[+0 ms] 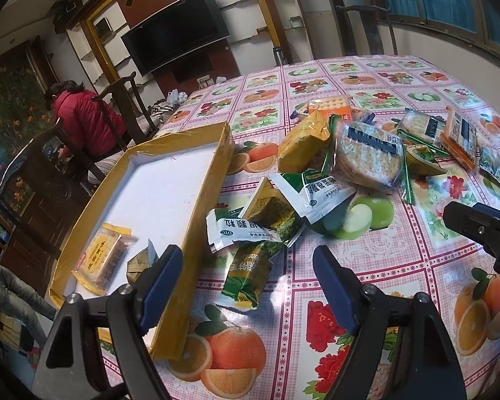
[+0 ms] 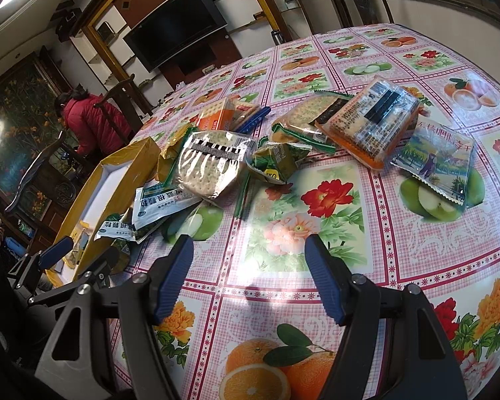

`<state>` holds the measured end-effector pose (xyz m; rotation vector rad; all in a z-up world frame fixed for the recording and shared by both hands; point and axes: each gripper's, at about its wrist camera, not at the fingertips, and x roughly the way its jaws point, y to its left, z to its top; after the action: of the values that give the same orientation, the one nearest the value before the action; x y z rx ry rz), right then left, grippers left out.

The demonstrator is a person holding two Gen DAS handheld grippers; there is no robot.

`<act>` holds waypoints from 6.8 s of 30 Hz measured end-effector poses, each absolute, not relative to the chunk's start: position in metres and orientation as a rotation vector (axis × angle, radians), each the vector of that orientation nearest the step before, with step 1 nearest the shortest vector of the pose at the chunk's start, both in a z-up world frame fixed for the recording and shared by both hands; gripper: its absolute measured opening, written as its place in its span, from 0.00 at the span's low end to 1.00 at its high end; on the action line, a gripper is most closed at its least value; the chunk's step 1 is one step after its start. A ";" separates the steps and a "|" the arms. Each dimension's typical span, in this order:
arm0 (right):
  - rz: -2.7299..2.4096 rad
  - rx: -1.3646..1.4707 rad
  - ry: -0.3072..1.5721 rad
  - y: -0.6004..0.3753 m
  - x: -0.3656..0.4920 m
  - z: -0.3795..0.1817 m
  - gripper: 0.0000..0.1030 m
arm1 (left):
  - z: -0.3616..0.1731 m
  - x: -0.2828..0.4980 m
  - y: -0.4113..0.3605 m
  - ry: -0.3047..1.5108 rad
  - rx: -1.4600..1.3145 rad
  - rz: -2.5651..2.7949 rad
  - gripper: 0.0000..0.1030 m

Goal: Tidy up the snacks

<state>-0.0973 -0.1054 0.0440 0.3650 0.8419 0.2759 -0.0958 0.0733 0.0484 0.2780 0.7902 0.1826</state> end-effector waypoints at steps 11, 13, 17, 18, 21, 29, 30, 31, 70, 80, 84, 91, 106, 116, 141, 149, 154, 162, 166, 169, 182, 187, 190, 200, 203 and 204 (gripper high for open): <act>0.276 0.366 0.840 -0.106 -0.098 0.044 0.68 | 0.048 -0.097 0.071 0.794 0.285 0.184 0.78; 0.276 0.366 0.840 -0.105 -0.098 0.044 0.68 | 0.048 -0.097 0.071 0.796 0.285 0.183 0.78; 0.276 0.366 0.841 -0.105 -0.098 0.044 0.68 | 0.048 -0.097 0.071 0.797 0.283 0.182 0.78; 0.276 0.366 0.841 -0.106 -0.098 0.044 0.68 | 0.048 -0.097 0.072 0.798 0.282 0.183 0.78; 0.276 0.366 0.841 -0.106 -0.098 0.044 0.68 | 0.047 -0.097 0.072 0.799 0.282 0.182 0.78; 0.276 0.367 0.841 -0.106 -0.098 0.044 0.68 | 0.046 -0.098 0.072 0.801 0.284 0.180 0.78; 0.276 0.366 0.841 -0.106 -0.098 0.044 0.68 | 0.046 -0.098 0.072 0.802 0.283 0.180 0.78; 0.276 0.366 0.841 -0.106 -0.098 0.044 0.68 | 0.046 -0.098 0.072 0.803 0.283 0.181 0.78; 0.294 0.284 0.770 -0.135 -0.052 0.117 0.83 | 0.069 -0.072 0.113 0.879 -0.049 -0.083 0.78; 0.418 0.020 0.915 -0.019 0.042 0.075 0.83 | 0.077 -0.087 0.128 0.864 -0.024 -0.088 0.78; 0.482 -0.013 1.005 -0.013 0.036 0.053 0.72 | 0.075 -0.087 0.131 0.850 -0.012 -0.109 0.78; 0.547 -0.053 1.080 -0.033 -0.020 0.046 0.71 | 0.067 -0.085 0.121 0.844 -0.001 -0.191 0.78; 0.536 -0.224 0.985 -0.018 -0.055 0.038 0.78 | 0.083 -0.005 0.104 0.886 0.032 -0.264 0.78; 0.512 -0.166 0.994 -0.031 -0.055 0.039 0.75 | 0.028 0.070 0.092 1.065 0.145 -0.217 0.78; 0.652 0.152 0.952 -0.054 -0.046 0.067 0.75 | 0.111 -0.033 0.194 0.783 -0.122 -0.184 0.50; 0.780 0.131 0.935 0.029 -0.040 0.110 0.75 | 0.091 -0.041 0.269 0.784 -0.182 -0.062 0.50; 0.794 0.118 0.976 0.094 -0.016 0.104 0.75 | 0.073 -0.028 0.302 0.815 -0.253 -0.013 0.51; 0.738 0.005 0.995 0.167 0.002 0.085 0.75 | 0.058 -0.023 0.333 0.840 -0.373 0.041 0.58; 0.698 -0.001 0.970 0.174 0.006 0.077 0.77 | 0.058 -0.027 0.333 0.832 -0.369 0.062 0.65; 0.689 0.015 0.956 0.171 0.006 0.080 0.79 | 0.061 -0.031 0.330 0.826 -0.357 0.070 0.65; 0.539 0.182 0.841 0.012 -0.019 0.118 0.81 | 0.098 -0.062 0.264 0.739 -0.283 -0.112 0.76; 0.413 0.250 0.873 -0.063 -0.027 0.097 0.81 | 0.075 -0.043 0.196 0.817 -0.149 -0.251 0.76; 0.402 0.289 0.905 -0.082 -0.034 0.080 0.81 | 0.063 -0.036 0.158 0.838 -0.031 -0.294 0.76; 0.246 0.103 0.876 -0.065 -0.059 0.063 0.81 | 0.066 -0.062 0.125 0.747 0.129 0.063 0.76; 0.195 0.067 0.870 -0.057 -0.066 0.060 0.81 | 0.072 -0.072 0.129 0.748 0.061 0.080 0.76; 0.188 0.067 0.871 -0.055 -0.068 0.060 0.81 | 0.073 -0.076 0.130 0.747 0.042 0.081 0.76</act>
<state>-0.0685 -0.0545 0.0601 0.0675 0.8712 0.1884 -0.0757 0.1303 0.0732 0.0421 0.7468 0.0812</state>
